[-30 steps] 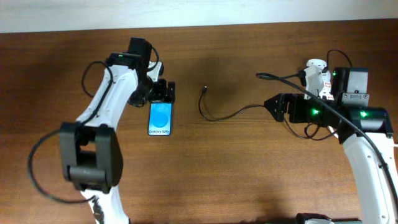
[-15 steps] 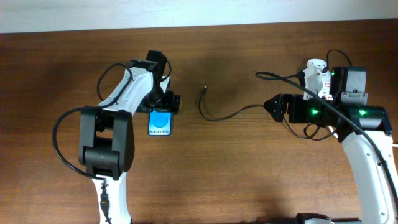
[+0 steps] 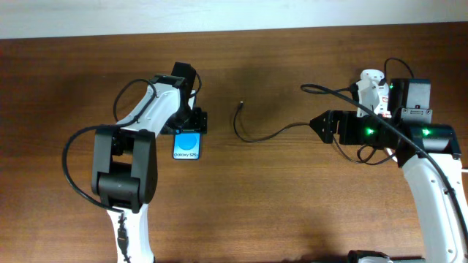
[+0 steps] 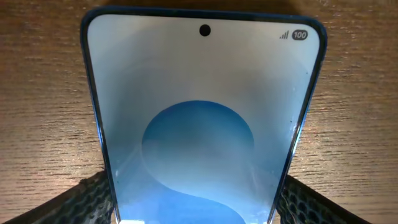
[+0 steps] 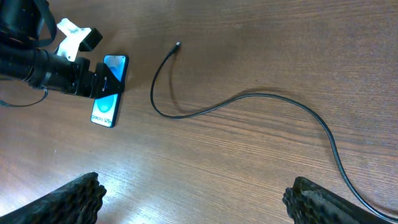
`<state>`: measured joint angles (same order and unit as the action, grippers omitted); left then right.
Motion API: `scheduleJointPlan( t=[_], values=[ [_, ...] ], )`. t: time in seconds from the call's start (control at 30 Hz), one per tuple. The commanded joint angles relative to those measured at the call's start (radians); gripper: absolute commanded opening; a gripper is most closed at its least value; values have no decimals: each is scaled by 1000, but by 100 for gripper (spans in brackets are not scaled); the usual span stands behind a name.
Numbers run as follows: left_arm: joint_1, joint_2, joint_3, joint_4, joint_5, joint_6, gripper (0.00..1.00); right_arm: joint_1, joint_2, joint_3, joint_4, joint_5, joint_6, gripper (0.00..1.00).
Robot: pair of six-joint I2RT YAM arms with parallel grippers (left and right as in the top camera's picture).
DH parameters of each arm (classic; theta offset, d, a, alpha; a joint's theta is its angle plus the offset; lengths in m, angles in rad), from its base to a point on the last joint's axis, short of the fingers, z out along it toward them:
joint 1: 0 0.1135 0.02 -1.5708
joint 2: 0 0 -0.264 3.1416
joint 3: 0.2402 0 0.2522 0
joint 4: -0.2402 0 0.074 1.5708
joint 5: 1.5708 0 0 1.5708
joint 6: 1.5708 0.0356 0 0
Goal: Plug charger to phone and switch on socket
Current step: 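Lift the phone with the left gripper and tilt it upright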
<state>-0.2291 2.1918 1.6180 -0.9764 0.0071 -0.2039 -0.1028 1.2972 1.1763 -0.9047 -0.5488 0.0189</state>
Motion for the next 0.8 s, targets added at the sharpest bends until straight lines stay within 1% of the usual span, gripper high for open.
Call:
scheduleJointPlan(
  t=[0.0,0.03,0.1,0.2,0.3,0.33,0.37,0.4,0.43,0.47,0.5,0.57,0.6,0.67,0.7,0.73,0.77],
  values=[
    [3,18,-34,-16,23,-50,83,5,6,19,3,-16,-3,98],
    [3,18,-17,-31,23,-50,79,5,6,19,3,-16,-3,98],
    [3,18,47,-81,23,-50,79,5,6,19,3,-16,-3,98],
    [3,18,198,-201,28,-50,79,5,6,19,3,-16,-3,98],
    [3,18,348,-299,93,-50,80,5,6,19,3,-16,-3,98],
    [3,18,372,-312,116,-50,80,5,6,19,3,-16,-3,98],
    [3,18,402,-320,159,-50,76,5,6,19,3,-16,-3,98],
    [3,18,410,-319,181,-50,66,5,6,19,3,-16,-3,98],
    [3,18,418,-318,200,-66,47,5,6,19,3,-16,-3,98],
    [4,18,418,-315,200,-119,16,5,6,19,3,-16,-3,99],
    [10,18,418,-307,217,-172,0,5,6,19,3,-16,-3,99],
    [14,18,418,-292,270,-175,0,5,6,19,3,-16,-3,98],
    [21,18,418,-285,299,-200,0,5,6,19,3,-16,-2,98],
    [35,18,418,-286,356,-312,0,5,6,19,3,-16,-2,98],
    [43,18,418,-286,422,-339,0,5,6,19,3,-16,-2,98],
    [56,18,418,-286,541,-345,0,5,6,19,3,-16,-3,98],
    [63,18,418,-287,603,-345,0,5,6,19,3,-16,-3,98]
  ],
)
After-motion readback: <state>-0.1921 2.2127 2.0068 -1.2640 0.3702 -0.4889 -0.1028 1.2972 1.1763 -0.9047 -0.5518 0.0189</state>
